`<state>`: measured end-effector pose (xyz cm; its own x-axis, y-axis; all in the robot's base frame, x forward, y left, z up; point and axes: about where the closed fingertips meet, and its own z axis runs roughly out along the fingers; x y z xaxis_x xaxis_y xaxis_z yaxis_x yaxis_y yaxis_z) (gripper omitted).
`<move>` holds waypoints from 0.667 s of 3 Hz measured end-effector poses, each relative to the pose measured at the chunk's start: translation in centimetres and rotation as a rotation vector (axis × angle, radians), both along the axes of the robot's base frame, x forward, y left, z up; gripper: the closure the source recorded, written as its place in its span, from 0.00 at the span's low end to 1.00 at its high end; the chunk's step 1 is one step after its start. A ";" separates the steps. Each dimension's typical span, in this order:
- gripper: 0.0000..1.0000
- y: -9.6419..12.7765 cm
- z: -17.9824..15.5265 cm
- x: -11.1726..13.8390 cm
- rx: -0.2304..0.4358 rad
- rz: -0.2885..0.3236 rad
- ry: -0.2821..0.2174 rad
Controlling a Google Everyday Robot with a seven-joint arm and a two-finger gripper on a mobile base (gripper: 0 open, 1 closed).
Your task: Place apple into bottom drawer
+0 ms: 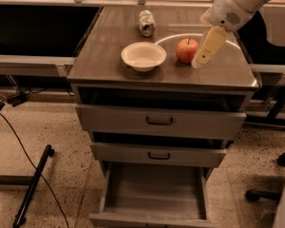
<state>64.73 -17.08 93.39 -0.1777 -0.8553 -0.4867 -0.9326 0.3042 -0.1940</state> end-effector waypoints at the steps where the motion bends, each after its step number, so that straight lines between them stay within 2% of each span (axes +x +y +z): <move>1: 0.00 0.3 -1.1 3.7 0.097 -0.044 0.009; 2: 0.00 -0.3 -2.7 6.3 0.147 -0.095 0.040</move>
Offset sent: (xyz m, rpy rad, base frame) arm 0.1048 -0.0213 -0.0312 0.2048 0.0767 -0.1583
